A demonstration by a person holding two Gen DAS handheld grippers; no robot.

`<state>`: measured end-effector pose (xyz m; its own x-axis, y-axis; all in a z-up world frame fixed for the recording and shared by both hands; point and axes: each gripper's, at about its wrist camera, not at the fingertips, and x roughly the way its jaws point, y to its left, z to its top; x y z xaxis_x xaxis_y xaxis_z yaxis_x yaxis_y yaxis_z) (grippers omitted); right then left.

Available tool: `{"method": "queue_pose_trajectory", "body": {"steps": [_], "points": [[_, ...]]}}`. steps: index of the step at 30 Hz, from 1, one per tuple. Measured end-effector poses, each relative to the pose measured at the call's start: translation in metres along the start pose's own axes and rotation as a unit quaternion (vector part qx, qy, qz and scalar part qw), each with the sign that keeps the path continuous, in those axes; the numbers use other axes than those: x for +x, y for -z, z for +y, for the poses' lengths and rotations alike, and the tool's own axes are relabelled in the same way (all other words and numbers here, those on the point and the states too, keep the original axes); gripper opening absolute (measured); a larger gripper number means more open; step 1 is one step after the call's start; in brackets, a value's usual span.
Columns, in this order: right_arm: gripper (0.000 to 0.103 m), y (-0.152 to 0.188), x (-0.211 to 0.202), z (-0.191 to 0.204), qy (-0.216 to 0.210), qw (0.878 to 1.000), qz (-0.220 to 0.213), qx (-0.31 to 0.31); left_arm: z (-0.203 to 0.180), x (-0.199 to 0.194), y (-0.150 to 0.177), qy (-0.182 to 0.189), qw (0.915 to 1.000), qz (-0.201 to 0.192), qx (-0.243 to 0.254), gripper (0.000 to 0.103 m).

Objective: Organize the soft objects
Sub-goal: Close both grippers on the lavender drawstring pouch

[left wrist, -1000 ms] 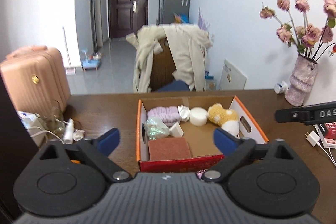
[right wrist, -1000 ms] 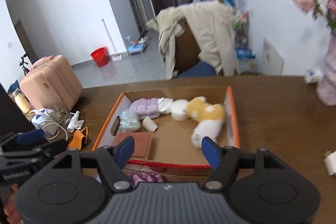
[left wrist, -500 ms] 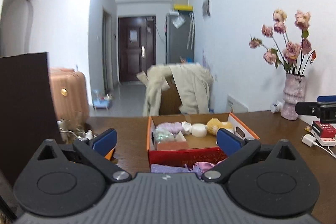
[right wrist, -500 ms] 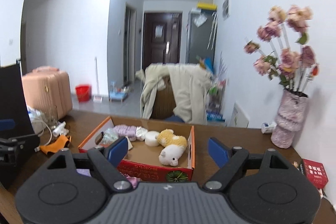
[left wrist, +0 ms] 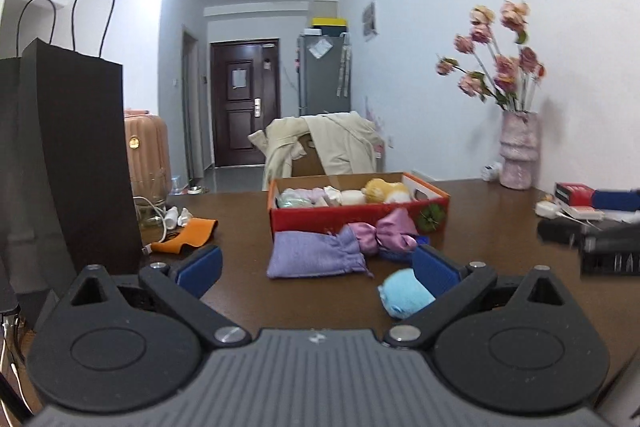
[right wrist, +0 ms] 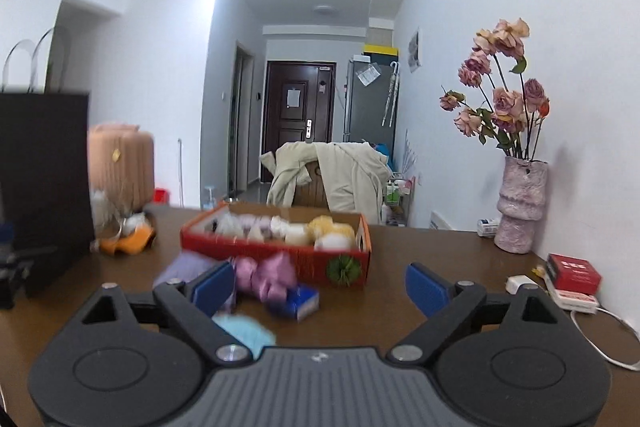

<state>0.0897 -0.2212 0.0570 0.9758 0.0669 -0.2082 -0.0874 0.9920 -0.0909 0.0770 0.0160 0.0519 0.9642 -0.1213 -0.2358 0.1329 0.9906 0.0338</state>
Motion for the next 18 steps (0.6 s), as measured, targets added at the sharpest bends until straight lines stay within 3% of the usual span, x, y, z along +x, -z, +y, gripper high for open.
{"method": "queue_pose_trajectory", "body": {"steps": [3,8,12,18], "points": [[0.095,0.016,-0.011,0.014,-0.015,1.0,0.019,-0.011,-0.003,-0.001,0.002,0.007,1.0,0.003,-0.006,0.103],[0.095,0.015,-0.007,0.029,-0.044,0.999,0.018,-0.024,-0.002,0.007,0.01,0.005,0.9998,0.013,-0.013,0.103],[0.094,0.022,0.006,0.031,-0.063,0.997,0.037,-0.006,0.007,0.027,0.017,-0.005,0.9985,0.046,-0.03,0.103],[0.087,0.022,0.04,0.027,-0.081,0.994,0.075,0.02,0.026,0.062,0.016,0.001,0.9964,0.063,-0.056,0.103]]}}
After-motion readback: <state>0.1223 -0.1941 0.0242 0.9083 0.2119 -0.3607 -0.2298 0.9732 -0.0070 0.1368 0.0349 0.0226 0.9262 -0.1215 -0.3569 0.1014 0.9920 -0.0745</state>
